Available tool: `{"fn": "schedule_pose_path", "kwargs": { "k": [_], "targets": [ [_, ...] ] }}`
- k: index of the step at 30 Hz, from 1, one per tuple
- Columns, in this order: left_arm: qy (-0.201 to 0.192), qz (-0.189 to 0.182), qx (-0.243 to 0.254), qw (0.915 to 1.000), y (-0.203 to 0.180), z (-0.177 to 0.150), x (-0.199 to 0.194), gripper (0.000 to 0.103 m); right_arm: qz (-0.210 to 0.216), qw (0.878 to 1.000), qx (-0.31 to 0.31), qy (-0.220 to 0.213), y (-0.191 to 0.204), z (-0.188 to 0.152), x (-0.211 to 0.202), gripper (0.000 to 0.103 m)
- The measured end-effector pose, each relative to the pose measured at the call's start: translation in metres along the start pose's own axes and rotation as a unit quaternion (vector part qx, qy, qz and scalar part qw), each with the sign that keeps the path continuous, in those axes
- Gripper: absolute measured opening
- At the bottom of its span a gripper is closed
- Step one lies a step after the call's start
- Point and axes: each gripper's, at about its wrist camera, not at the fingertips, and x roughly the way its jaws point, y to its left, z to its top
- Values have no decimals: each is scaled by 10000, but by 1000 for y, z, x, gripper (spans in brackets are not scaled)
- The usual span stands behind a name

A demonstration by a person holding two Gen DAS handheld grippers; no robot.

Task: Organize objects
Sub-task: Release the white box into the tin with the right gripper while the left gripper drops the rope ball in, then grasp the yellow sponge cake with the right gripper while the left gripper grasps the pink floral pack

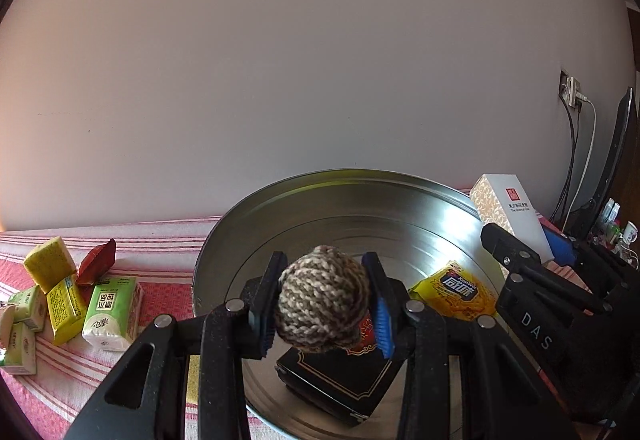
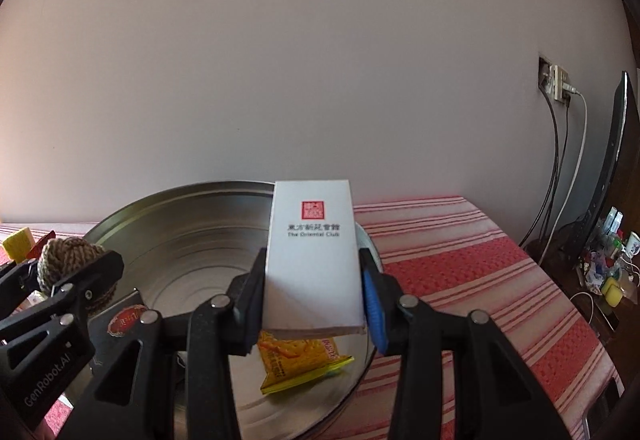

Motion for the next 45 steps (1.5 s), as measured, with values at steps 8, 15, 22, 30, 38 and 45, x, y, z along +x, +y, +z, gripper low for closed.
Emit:
{"fn": "schedule_pose_path", "kwargs": {
  "k": [8,15,22,30,38,45],
  "targets": [
    [193,90,49,9998,2,-1,12,41,94,9998,-14,152,4,-1,7,42],
    [200,193,63,9996,-3,5,21,41,105,9998,-15,156,6,-1,8,42],
    [235,118,48,9996,-5,8,17,52,161,9998,-34,135,9,-1,4,48],
    [-76,223,-545,9982,21,19,-14,94,-25,9963,610,-606,-11,5,-19,100],
    [-132,727,-177,9971,15,11,-22,94,-179,9953,467,-830,-6,8,-23,101],
    [-215,1027,57,9945,32,4,-30,94,-267,9948,376,-908,0,4,-29,101]
  ]
}}
